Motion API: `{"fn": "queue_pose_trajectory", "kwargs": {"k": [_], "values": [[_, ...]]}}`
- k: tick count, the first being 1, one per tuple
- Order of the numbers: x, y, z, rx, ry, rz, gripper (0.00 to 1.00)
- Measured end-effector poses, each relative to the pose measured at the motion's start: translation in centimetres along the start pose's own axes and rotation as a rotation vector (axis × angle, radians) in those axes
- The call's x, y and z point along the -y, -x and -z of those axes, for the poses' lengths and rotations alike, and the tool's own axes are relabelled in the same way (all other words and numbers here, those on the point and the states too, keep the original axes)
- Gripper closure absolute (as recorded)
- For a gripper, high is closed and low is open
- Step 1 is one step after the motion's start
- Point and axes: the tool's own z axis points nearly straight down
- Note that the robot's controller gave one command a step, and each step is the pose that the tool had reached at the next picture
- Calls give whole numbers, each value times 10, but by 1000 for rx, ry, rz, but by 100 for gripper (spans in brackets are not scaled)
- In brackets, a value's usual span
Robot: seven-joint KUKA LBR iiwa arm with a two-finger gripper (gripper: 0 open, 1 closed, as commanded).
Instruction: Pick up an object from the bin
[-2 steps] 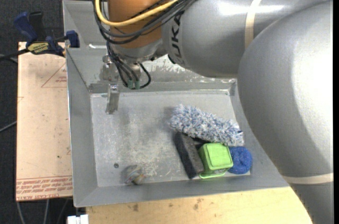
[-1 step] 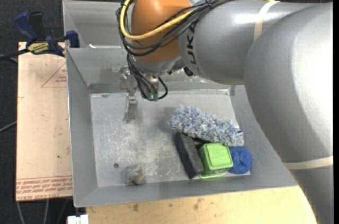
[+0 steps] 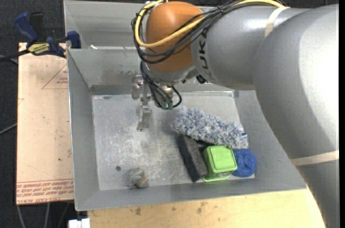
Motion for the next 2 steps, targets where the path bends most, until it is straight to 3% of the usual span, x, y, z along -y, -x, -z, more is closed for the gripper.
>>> {"fn": "queue_pose_trajectory", "kwargs": {"k": [1,2], "values": [[10,-4,11,4,7,-53,0],[58,-18,-2,7,6,-120,0]]}}
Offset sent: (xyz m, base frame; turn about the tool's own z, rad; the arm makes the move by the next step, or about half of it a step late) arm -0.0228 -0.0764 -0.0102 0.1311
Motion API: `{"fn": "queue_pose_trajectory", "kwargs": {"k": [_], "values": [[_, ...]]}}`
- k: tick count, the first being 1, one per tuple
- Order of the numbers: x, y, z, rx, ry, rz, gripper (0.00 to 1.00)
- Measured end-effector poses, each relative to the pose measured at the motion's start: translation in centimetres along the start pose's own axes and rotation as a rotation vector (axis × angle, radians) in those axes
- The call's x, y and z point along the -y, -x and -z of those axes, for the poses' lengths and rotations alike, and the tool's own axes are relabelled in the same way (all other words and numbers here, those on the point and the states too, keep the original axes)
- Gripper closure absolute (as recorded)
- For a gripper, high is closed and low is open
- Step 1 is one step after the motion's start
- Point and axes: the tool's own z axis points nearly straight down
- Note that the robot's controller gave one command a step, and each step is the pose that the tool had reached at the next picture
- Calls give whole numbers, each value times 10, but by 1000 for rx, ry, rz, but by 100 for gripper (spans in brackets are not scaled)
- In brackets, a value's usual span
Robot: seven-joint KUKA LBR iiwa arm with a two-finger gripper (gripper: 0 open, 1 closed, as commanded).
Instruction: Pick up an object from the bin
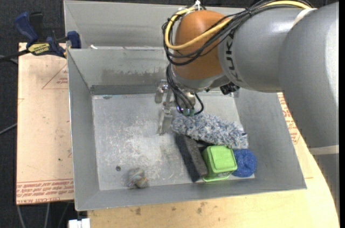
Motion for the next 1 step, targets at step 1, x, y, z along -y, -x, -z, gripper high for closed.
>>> {"fn": "queue_pose_trajectory", "kwargs": {"k": [1], "values": [[32,9,-17,-2,-2,87,0]]}}
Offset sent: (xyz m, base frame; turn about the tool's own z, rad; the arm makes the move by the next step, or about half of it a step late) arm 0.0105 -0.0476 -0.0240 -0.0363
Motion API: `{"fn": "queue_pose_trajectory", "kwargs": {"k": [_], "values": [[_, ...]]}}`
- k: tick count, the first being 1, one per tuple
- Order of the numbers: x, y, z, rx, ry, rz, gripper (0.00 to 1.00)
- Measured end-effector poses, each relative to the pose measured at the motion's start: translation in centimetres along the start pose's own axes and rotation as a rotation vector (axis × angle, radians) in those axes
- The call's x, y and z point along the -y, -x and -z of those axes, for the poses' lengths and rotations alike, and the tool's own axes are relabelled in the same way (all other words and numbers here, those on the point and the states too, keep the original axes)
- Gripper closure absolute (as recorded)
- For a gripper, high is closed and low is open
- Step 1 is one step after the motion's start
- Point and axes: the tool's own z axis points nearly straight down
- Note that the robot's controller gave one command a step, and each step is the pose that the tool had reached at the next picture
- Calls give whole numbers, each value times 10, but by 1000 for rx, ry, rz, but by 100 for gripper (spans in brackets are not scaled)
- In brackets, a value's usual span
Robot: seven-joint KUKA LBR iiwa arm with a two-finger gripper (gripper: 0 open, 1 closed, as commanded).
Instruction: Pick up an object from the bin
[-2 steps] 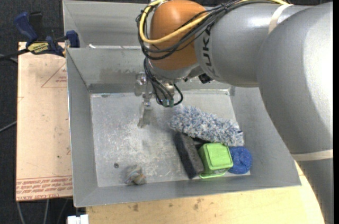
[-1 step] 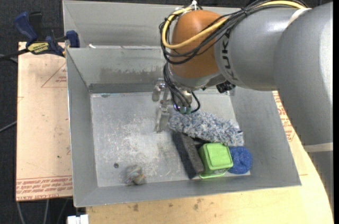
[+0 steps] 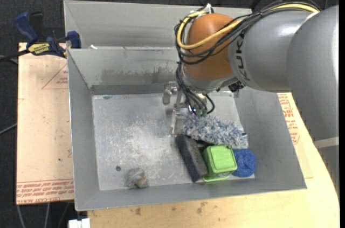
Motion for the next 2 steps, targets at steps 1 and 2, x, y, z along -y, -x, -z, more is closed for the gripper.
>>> {"fn": "queue_pose_trajectory", "kwargs": {"k": [1,2], "values": [[13,4,-6,0,1,-29,0],[48,-10,-18,1,3,-29,0]]}}
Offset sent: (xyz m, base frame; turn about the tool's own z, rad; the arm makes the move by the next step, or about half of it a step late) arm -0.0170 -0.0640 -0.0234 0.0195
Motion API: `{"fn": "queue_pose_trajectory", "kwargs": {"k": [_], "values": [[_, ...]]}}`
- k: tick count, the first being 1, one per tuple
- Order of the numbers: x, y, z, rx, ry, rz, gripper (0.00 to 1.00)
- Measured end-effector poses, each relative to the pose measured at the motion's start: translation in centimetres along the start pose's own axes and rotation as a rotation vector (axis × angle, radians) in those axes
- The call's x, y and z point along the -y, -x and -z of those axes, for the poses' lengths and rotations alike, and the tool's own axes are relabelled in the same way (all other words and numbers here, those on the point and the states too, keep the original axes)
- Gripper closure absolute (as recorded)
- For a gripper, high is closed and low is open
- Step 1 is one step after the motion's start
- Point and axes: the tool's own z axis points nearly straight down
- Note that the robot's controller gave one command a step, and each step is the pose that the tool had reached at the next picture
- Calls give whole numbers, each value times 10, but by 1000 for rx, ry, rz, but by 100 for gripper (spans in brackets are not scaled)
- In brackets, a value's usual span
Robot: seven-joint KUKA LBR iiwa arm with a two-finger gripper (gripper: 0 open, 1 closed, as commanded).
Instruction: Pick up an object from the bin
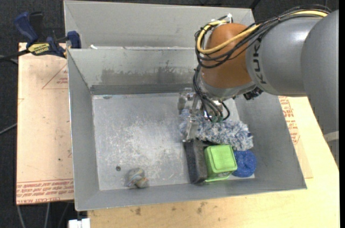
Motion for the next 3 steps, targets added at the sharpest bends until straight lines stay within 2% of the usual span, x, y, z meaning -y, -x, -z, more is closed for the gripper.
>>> {"fn": "queue_pose_trajectory", "kwargs": {"k": [1,2,3], "values": [[31,-2,-4,3,-1,-5,0],[43,-3,-8,5,1,-34,0],[78,0,-3,2,-1,-91,100]]}}
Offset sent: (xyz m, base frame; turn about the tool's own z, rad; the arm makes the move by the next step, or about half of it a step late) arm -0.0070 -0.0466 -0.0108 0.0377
